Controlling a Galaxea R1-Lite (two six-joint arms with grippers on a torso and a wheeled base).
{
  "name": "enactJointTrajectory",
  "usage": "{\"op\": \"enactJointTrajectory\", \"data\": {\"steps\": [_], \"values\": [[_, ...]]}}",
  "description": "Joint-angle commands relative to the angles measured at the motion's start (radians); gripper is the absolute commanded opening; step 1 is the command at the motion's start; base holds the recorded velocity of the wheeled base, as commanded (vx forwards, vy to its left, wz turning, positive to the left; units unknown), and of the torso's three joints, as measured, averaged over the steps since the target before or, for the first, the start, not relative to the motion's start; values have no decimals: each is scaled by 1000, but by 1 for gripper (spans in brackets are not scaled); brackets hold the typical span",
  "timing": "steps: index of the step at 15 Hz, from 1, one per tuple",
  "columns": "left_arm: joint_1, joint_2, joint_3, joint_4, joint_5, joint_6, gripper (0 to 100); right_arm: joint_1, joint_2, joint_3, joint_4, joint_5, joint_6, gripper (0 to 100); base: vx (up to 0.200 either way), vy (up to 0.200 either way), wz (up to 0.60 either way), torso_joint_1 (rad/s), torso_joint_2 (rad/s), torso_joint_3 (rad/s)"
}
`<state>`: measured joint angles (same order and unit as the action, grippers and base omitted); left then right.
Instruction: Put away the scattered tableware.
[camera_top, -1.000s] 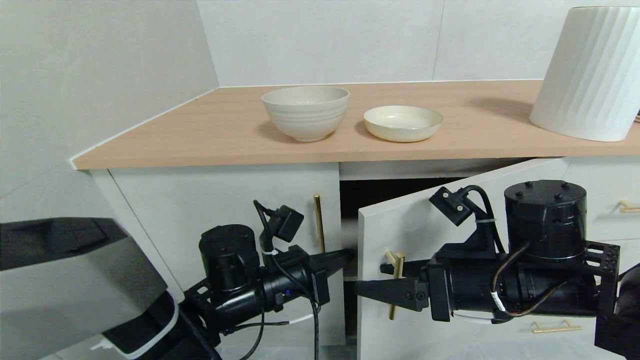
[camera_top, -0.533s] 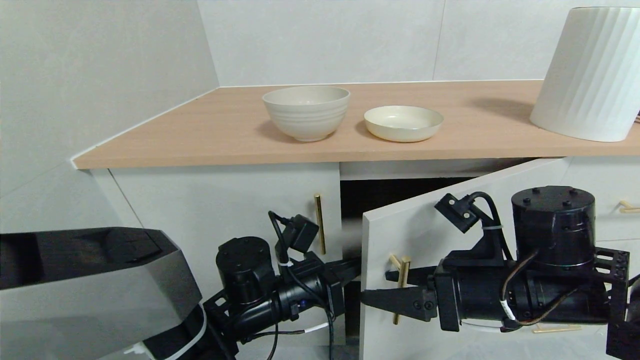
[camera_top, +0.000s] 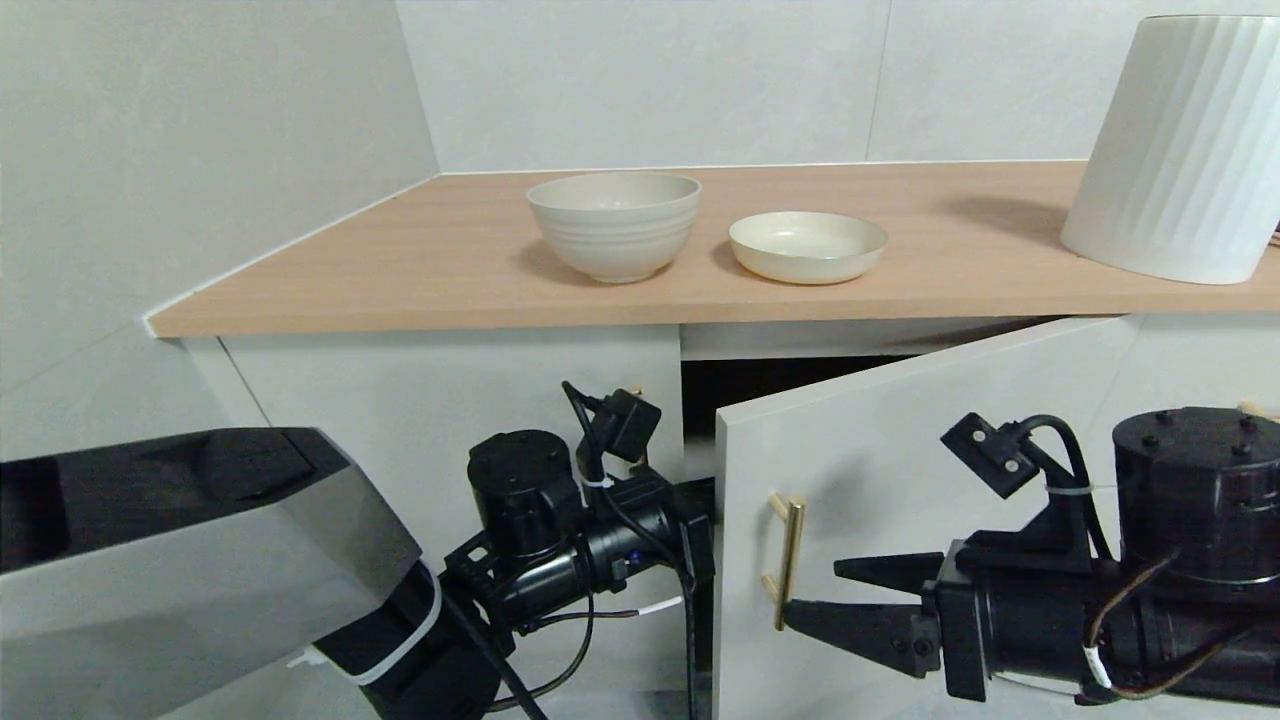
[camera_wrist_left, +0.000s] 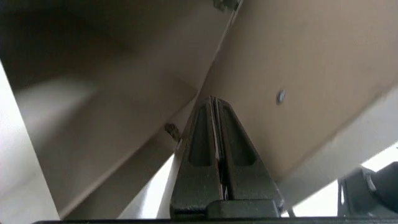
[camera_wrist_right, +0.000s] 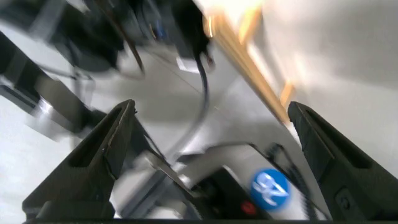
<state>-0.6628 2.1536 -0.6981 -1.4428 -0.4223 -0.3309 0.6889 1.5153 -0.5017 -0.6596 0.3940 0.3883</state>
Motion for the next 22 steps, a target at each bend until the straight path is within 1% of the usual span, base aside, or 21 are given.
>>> {"op": "enactJointTrajectory", "data": {"steps": [1, 3, 4, 5, 6, 7, 12, 18, 22], "values": [[-3, -8, -21, 2, -1, 0, 0, 15, -47, 61, -2, -29, -31, 100, 0, 0, 0, 0, 0, 0], [-3, -26, -3, 2, -1, 7, 0, 67, -60, 100, -2, -179, -32, 100, 0, 0, 0, 0, 0, 0], [-3, -31, 8, 1, -1, 24, 0, 106, -64, 118, -2, -282, -26, 100, 0, 0, 0, 0, 0, 0], [-3, -31, 9, 1, 0, 32, 0, 113, -67, 123, -2, -296, -23, 100, 0, 0, 0, 0, 0, 0], [-14, -26, 9, 4, -1, 76, 0, 123, -73, 138, 3, -302, -23, 100, 0, 0, 0, 0, 0, 0], [-17, -24, 9, 4, 0, 90, 0, 123, -73, 141, 5, -302, -23, 100, 0, 0, 0, 0, 0, 0], [-24, -14, -1, 21, 0, 90, 0, 123, -96, 173, 6, -302, -25, 100, 0, 0, 0, 0, 0, 0], [-38, -6, -15, 35, 0, 88, 0, 139, -103, 187, 8, -300, -31, 100, -200, 0, 0, 2, 3, 2], [-38, 22, -32, 30, 0, 87, 0, 149, -104, 193, 8, -300, -31, 100, 0, 0, 0, 0, 0, 0]]}}
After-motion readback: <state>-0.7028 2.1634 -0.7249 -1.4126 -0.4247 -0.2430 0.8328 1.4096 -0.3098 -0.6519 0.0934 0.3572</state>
